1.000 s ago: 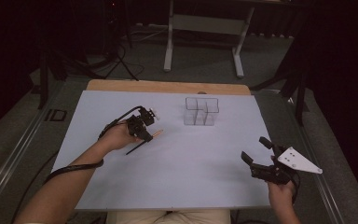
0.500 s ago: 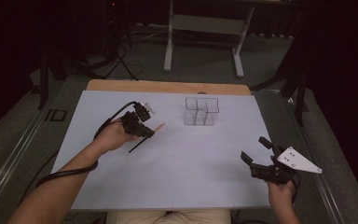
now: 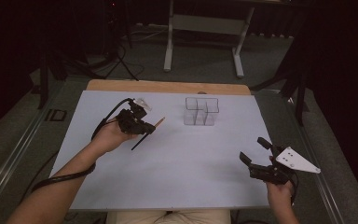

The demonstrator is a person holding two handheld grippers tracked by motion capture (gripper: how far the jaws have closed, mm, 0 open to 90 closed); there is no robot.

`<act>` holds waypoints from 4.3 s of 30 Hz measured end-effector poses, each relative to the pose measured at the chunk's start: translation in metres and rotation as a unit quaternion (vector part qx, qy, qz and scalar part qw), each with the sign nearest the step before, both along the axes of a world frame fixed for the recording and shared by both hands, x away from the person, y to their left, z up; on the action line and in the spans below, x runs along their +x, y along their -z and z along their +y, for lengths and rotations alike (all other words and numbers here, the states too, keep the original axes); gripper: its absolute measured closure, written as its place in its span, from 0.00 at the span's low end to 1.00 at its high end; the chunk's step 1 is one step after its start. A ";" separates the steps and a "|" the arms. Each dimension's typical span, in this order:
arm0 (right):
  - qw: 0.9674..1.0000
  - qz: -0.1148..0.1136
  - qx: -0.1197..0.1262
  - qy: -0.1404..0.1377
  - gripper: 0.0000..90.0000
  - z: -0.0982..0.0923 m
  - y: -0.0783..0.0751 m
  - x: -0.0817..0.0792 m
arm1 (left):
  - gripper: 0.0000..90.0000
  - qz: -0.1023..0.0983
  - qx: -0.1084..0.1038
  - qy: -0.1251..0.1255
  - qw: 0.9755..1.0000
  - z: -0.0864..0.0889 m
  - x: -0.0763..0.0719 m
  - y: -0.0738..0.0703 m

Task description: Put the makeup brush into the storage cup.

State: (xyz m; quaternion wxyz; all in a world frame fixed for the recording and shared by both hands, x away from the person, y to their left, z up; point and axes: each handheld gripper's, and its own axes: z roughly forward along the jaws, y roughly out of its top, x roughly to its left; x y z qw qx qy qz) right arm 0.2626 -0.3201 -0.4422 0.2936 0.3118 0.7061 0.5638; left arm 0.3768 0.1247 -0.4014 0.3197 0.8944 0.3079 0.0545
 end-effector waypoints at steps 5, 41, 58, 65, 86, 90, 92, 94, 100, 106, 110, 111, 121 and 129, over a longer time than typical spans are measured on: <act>1.000 0.001 -0.001 -0.002 0.15 0.001 -0.001 0.000 | 0.94 -0.009 -0.017 0.002 1.000 -0.002 -0.007 0.000; 0.995 0.068 0.020 -0.076 0.13 0.069 -0.041 0.025 | 0.94 -0.142 -0.150 -0.004 0.979 -0.024 -0.038 -0.035; 0.990 0.091 0.015 -0.110 0.17 0.105 -0.040 0.033 | 0.94 -0.166 -0.241 -0.005 0.956 -0.041 -0.046 -0.035; 0.986 0.108 0.019 -0.128 0.26 0.124 -0.031 0.036 | 0.94 -0.170 -0.280 -0.005 0.945 -0.046 -0.047 -0.031; 0.978 0.142 0.011 -0.155 0.66 0.157 -0.021 0.044 | 0.94 -0.168 -0.333 0.010 0.928 -0.064 -0.053 -0.027; 0.976 0.147 0.012 -0.163 0.76 0.156 -0.022 0.045 | 0.94 -0.165 -0.335 0.013 0.928 -0.068 -0.053 -0.027; 0.975 0.148 0.011 -0.163 0.79 0.155 -0.022 0.046 | 0.94 -0.162 -0.340 0.017 0.926 -0.069 -0.053 -0.026; 0.975 0.152 0.013 -0.165 0.82 0.153 -0.022 0.046 | 0.94 -0.162 -0.337 0.019 0.927 -0.071 -0.053 -0.026; 0.974 0.152 0.005 -0.166 0.93 0.151 -0.022 0.046 | 0.94 -0.163 -0.328 0.024 0.930 -0.074 -0.054 -0.024; 0.973 0.161 0.005 -0.166 0.95 0.146 -0.021 0.048 | 0.93 -0.157 -0.325 0.029 0.932 -0.075 -0.053 -0.024; 0.973 0.163 -0.002 -0.166 0.95 0.144 -0.022 0.047 | 0.92 -0.156 -0.322 0.047 0.933 -0.076 -0.053 -0.025; 0.973 0.162 -0.005 -0.166 0.95 0.144 -0.022 0.046 | 0.92 -0.161 -0.320 0.047 0.932 -0.076 -0.054 -0.026; 0.968 0.161 -0.039 -0.186 0.95 0.141 -0.022 0.043 | 0.86 -0.157 -0.322 0.077 0.931 -0.071 -0.055 -0.035; 0.966 0.169 -0.058 -0.186 0.95 0.138 -0.016 0.042 | 0.86 -0.146 -0.310 0.087 0.936 -0.068 -0.052 -0.043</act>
